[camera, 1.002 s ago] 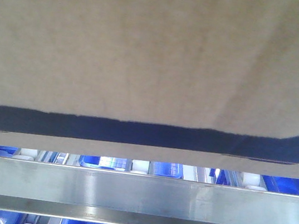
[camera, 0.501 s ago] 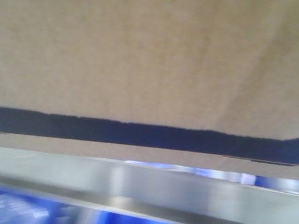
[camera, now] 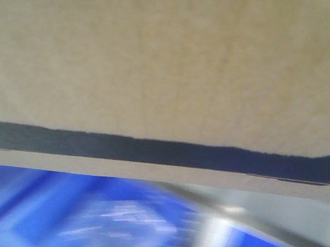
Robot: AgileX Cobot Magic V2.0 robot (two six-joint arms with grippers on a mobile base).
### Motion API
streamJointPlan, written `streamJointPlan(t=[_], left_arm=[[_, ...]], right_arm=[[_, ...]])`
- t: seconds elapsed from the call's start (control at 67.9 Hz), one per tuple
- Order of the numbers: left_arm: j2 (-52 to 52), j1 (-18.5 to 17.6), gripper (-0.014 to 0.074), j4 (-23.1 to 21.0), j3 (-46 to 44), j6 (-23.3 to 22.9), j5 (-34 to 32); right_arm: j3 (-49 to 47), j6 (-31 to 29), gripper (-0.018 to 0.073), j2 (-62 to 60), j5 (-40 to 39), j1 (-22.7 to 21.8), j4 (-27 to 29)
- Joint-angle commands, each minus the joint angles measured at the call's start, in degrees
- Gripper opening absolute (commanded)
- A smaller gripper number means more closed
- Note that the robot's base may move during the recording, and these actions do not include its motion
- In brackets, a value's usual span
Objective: Grab box from left shelf to table start
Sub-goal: 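Hold the box with both grippers while the base turns away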
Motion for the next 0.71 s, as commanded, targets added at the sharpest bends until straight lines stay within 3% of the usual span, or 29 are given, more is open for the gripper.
streamJointPlan(t=[0.0, 0.692], left_arm=[[0.7, -0.1, -0.0098, 2.2, -2.0, -0.8, -10.1], [0.7, -0.1, -0.0098, 2.2, -2.0, -0.8, -10.1]], right_arm=[[-1.9, -0.6, 0.0057, 0.4, -7.7, -0.2, -5.0], [-1.9, -0.6, 0.0057, 0.4, -7.7, -0.2, -5.0]])
